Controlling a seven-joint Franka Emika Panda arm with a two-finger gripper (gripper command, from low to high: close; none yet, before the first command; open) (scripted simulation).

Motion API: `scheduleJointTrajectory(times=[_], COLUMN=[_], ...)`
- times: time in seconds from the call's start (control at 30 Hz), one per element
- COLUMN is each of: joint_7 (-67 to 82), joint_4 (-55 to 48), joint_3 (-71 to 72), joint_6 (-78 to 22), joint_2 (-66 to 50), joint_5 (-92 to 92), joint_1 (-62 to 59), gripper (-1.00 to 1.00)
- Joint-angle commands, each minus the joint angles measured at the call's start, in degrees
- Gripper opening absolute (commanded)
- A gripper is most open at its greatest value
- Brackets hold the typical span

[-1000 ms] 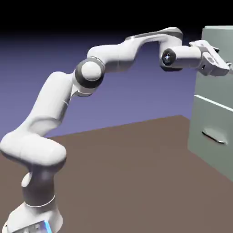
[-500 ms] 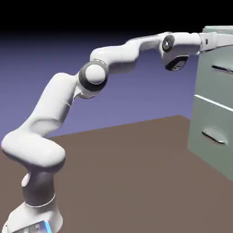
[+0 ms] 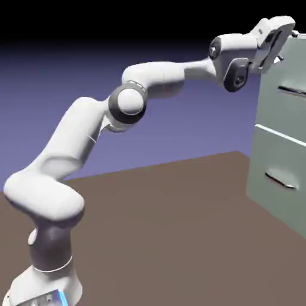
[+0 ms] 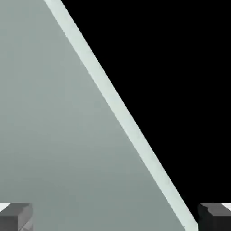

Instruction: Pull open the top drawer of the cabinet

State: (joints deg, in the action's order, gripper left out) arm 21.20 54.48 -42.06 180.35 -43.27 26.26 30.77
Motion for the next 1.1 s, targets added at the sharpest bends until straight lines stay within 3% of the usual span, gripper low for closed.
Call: scheduleJointTrajectory(times=[0.0, 1.07], joint_7=[0.5, 18.1], joint_4=[-0.3, -9.4], joint_3=[0.2, 8.1], joint_6=[0.1, 4.3], joint_2=[-0.1, -2.5], joint_5=[-2.5, -82.2], joint_1=[-0.3, -9.0], gripper=[0.0, 0.0])
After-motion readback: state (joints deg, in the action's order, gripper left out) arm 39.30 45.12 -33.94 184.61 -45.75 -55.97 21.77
